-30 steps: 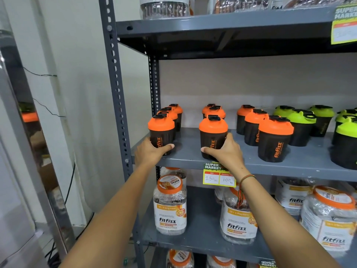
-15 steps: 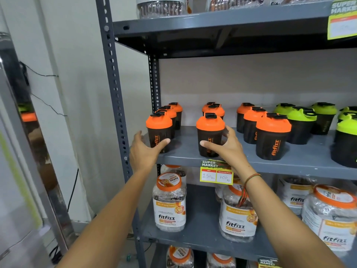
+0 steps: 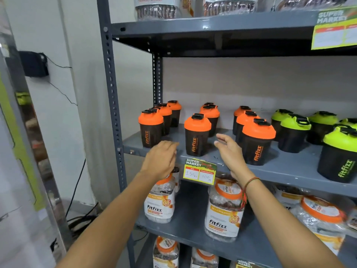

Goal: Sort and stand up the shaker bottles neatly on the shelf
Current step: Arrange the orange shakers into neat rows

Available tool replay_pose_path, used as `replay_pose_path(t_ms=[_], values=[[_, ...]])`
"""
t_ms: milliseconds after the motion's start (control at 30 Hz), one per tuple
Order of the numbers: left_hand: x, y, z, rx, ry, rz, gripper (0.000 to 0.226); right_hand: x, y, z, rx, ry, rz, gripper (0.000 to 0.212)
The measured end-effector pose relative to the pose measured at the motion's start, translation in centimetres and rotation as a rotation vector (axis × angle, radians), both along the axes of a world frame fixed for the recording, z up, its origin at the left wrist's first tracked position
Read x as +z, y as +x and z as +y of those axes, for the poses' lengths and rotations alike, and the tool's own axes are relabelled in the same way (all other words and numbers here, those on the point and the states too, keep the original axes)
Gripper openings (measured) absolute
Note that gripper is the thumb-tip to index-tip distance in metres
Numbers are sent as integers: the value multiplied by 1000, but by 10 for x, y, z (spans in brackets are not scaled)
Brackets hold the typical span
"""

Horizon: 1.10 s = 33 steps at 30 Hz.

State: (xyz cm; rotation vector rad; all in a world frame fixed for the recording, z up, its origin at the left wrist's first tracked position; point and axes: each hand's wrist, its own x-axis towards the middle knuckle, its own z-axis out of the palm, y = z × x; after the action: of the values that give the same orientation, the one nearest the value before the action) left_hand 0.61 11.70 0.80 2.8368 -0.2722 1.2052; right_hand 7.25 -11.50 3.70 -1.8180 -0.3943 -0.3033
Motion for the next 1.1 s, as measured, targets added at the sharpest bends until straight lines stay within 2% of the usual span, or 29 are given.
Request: replay_pose_path(t_ms=[167,400,667,900,1100], values=[[-3,11,-4,43,-83,284,53,-3,5,0,61,9,37,41],[7,18,-6,52,14,401,54,21,28,16,23,131,45,50],[6,26,-1,15,27,399,55,49,99,44,-115,322,68,53],[-5,31,4,-21,-11,332,55,41,151,57,-109,177,161,79],[-11,34,4,-29,-20,280,59,35,172,62,-143,90,183,81]])
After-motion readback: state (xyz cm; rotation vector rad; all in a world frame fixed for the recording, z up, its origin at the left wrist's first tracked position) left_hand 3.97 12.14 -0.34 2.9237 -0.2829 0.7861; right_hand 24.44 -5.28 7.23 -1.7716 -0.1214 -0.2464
